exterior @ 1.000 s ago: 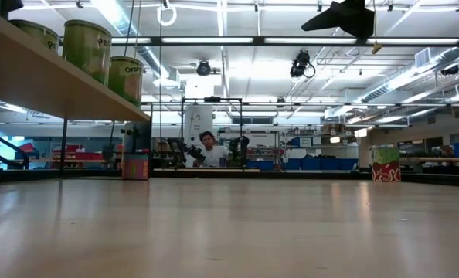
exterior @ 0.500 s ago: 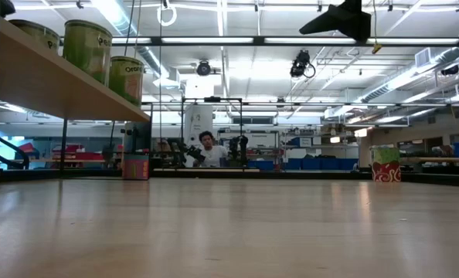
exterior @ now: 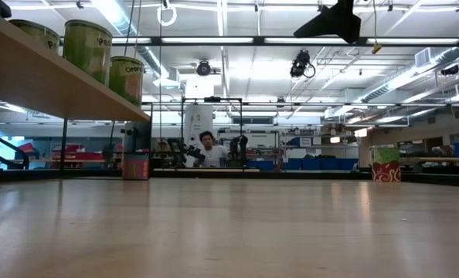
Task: Pick and place cans onto a shelf
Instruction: Put the small canned oranges on the shelf
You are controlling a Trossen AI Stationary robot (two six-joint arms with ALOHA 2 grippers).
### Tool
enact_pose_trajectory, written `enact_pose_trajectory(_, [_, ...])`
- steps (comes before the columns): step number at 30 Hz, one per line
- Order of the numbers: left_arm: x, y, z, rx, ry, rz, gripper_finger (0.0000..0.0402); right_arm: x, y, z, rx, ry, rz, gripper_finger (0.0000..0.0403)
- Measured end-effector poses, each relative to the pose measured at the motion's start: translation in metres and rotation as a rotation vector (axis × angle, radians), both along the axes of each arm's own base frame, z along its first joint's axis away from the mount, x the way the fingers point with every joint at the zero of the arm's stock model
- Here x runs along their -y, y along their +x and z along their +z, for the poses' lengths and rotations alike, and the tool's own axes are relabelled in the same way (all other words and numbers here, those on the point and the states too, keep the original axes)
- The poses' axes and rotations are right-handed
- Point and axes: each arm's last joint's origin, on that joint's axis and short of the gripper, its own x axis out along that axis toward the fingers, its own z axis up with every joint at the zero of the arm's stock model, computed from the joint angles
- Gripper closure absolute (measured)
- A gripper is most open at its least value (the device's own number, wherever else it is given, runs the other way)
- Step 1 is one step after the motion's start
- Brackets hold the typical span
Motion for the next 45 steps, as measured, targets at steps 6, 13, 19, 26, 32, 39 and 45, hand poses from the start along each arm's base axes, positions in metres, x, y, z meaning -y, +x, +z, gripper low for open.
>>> enact_pose_trajectory(6, [0.001,0.001,0.0,0.002,-0.011,0.004,0.0051,-0.002,0.0,0.0,-0.01,0.012,0.057,0.0048])
enact_pose_trajectory(13, [0.001,0.001,0.004,0.001,-0.033,0.0,0.0048,-0.002,0.0,0.0,-0.014,0.022,0.079,0.0043])
enact_pose_trajectory(19, [-0.002,0.0,0.009,0.025,0.002,0.001,0.0048,-0.003,0.0,0.0,-0.015,0.027,0.087,0.0043])
enact_pose_trajectory(26, [-0.004,0.001,0.009,0.062,0.05,-0.003,0.0063,-0.003,0.0,0.0,-0.015,0.027,0.087,0.0044])
enact_pose_trajectory(32, [-0.003,0.005,0.01,0.096,0.036,0.015,0.0067,-0.002,0.0,0.0,-0.015,0.024,0.087,0.0044])
enact_pose_trajectory(39, [-0.008,0.011,0.01,0.105,0.06,0.022,0.0067,-0.002,0.0,0.0,-0.015,0.021,0.089,0.0043])
enact_pose_trajectory(45, [-0.011,0.015,0.011,0.097,0.061,0.016,0.0049,-0.002,0.0,0.0,-0.015,0.02,0.089,0.0041])
